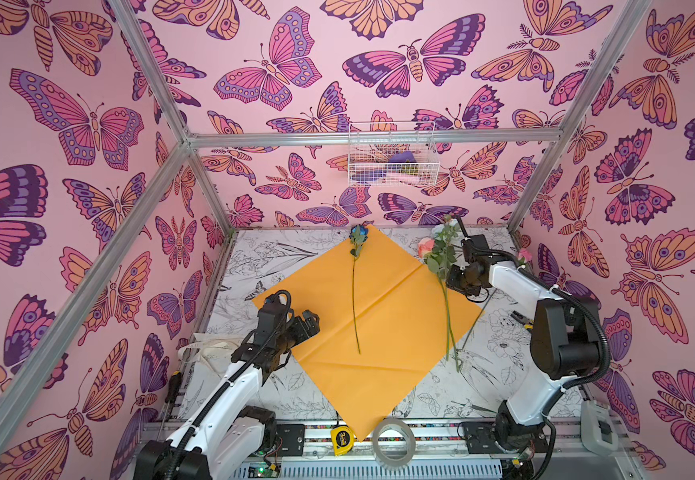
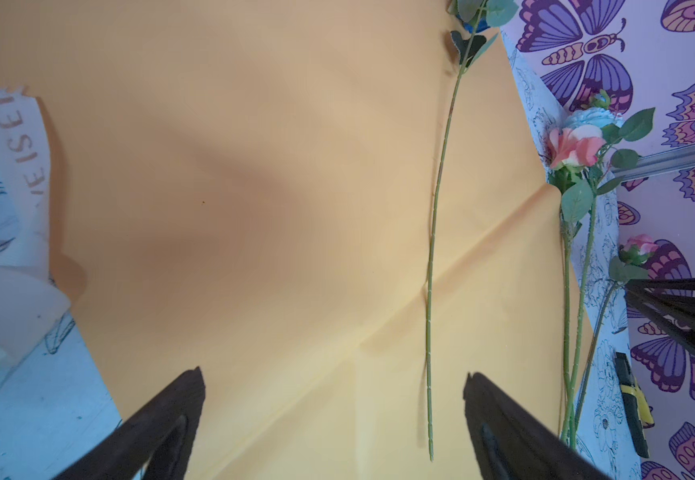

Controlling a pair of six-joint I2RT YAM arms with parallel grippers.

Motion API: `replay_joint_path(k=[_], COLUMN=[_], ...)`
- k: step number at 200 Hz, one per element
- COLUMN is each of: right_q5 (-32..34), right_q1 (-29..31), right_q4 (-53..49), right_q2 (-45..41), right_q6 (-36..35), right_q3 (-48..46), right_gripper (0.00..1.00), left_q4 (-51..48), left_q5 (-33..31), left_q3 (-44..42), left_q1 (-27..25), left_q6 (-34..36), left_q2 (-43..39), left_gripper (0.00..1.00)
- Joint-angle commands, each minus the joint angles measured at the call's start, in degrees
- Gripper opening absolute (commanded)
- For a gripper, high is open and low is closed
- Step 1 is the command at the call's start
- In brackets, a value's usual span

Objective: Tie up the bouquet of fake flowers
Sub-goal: 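Grasp the next rose stem beside the sheet with the right gripper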

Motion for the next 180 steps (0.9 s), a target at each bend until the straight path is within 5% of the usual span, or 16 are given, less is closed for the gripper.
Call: replay_joint_path(k=[1, 53, 79, 116, 180], right_q5=[0.4, -1.9, -1.94, 0.26, 4.32], right_q1=[-0.76, -0.75, -0.75, -0.7, -0.73], right_q4=[-1.92, -1.02, -1.01, -2.08, -6.23], right_q2=[4.03, 9.91, 10.94, 9.72, 2.0], right_q6=[-3.38, -4.01, -4.35, -5.8, -8.65], right_q3=[3.0, 5.85, 6.44, 6.72, 6.72], right_gripper=[0.36, 0.33, 0.14, 0.01, 0.0], left_q4=[0.15, 0.02, 0.09, 0.01, 0.03], left_q5=[-0.89, -1.24, -1.17, -1.51, -1.94], left_q3=[-1.09, -1.21, -1.13, -1.15, -1.35], left_q1=[0.32, 0.32, 0.34, 0.34, 0.34], left_q6=[-0.95, -1.65, -1.59, -1.63, -1.59], left_q2=[-0.77, -0.14, 0.2, 0.25, 0.1], left_gripper=[0.99, 0.99, 0.99, 0.99, 0.99])
